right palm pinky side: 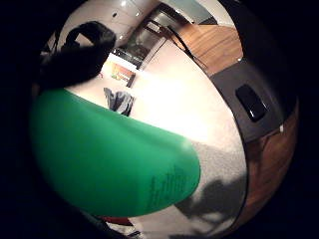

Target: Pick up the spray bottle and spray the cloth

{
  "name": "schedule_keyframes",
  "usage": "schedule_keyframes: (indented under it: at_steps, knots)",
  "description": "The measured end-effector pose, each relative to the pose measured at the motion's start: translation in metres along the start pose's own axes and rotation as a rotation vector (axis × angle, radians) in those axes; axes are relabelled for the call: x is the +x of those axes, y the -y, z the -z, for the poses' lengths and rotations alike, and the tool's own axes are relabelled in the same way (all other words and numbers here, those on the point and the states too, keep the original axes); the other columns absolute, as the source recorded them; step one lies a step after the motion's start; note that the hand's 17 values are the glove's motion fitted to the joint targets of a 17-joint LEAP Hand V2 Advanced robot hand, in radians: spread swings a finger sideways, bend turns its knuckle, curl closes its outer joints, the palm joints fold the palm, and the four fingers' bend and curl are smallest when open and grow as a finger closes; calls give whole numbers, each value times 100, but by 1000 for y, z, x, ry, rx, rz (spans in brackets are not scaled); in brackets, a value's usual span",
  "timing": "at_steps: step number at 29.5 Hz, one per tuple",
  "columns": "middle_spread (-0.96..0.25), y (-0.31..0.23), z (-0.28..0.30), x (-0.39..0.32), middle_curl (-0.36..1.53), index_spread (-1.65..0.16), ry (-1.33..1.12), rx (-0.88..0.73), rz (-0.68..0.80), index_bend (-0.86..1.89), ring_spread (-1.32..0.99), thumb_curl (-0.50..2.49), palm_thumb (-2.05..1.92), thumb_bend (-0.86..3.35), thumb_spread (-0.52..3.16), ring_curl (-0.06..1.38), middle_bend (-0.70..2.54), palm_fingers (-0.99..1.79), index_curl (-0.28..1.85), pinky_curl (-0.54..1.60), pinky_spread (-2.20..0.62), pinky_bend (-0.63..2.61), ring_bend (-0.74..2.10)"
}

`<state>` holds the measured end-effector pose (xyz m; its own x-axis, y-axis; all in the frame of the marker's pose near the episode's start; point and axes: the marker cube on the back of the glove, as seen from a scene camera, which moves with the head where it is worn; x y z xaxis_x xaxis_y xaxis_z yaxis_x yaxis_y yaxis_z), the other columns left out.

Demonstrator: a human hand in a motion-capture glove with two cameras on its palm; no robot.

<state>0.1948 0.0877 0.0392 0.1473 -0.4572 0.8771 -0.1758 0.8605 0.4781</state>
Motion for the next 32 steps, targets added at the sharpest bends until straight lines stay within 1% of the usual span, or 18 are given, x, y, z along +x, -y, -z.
schedule_keyframes:
  at_steps: [5,9,12,14,16,19,22,27,32]
  knots:
    - [-8,7,-3,-4,40,-29,28,56,36,15,-11,53,110,10,62,39,44,90,27,36,-10,48,59]
    - [-9,16,-6,-9,42,-29,37,79,59,14,-12,54,112,7,56,41,42,93,29,38,-13,48,58]
    - [-9,17,-8,-15,42,-29,36,102,26,13,-12,56,114,5,53,42,41,94,29,39,-15,47,57]
    - [-10,12,-4,-15,43,-28,-12,117,-7,13,-12,57,115,4,51,42,40,94,29,40,-16,47,56]
    - [-10,11,5,-8,43,-28,-123,117,-3,13,-13,57,116,3,49,42,39,95,30,40,-16,46,55]
    - [-10,26,11,-4,44,-28,-331,73,31,13,-13,58,117,1,46,43,38,95,30,40,-17,45,54]
    - [-10,48,1,-10,45,-28,-564,-5,66,13,-13,59,118,-1,45,43,37,96,30,41,-17,44,53]
    - [-10,85,-24,-29,46,-27,-936,-134,193,12,-13,61,119,-2,43,44,35,97,31,41,-18,42,51]
    - [-10,103,-43,-43,47,-27,-1195,-190,272,12,-13,62,119,-2,41,44,34,98,31,42,-18,41,50]
